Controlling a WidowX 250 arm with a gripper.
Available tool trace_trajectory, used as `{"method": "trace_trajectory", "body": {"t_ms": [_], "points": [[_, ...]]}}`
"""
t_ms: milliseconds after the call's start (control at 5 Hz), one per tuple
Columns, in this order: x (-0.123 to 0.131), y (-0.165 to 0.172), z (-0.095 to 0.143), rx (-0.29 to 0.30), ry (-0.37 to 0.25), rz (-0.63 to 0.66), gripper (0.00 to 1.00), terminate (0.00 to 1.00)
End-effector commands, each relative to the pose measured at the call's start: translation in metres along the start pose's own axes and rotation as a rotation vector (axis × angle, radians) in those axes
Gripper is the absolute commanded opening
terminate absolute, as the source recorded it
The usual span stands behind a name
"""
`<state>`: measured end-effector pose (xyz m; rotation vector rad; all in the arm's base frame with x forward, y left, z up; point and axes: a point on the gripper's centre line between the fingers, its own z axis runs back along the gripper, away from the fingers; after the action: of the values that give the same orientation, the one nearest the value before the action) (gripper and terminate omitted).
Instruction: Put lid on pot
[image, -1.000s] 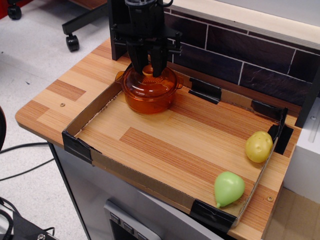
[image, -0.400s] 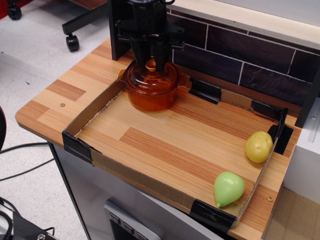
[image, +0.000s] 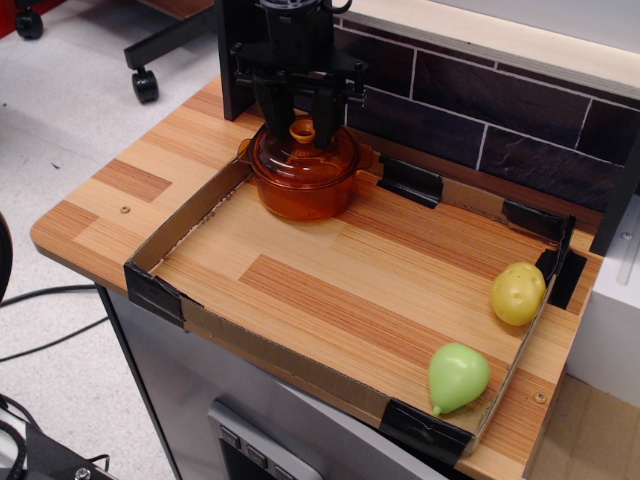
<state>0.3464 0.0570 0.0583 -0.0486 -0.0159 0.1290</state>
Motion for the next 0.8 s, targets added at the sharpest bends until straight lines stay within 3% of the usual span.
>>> {"method": "trace_trajectory", "body": {"t_ms": [0, 200, 600], "points": [[-0.009, -0.008, 0.058, -0.051, -0.084, -0.054, 1.00, 0.00], [-0.022, -0.017, 0.083, -0.067, -0.108, -0.073, 1.00, 0.00], [-0.054, -0.018, 0.093, -0.094, -0.071, -0.201, 1.00, 0.00]]}}
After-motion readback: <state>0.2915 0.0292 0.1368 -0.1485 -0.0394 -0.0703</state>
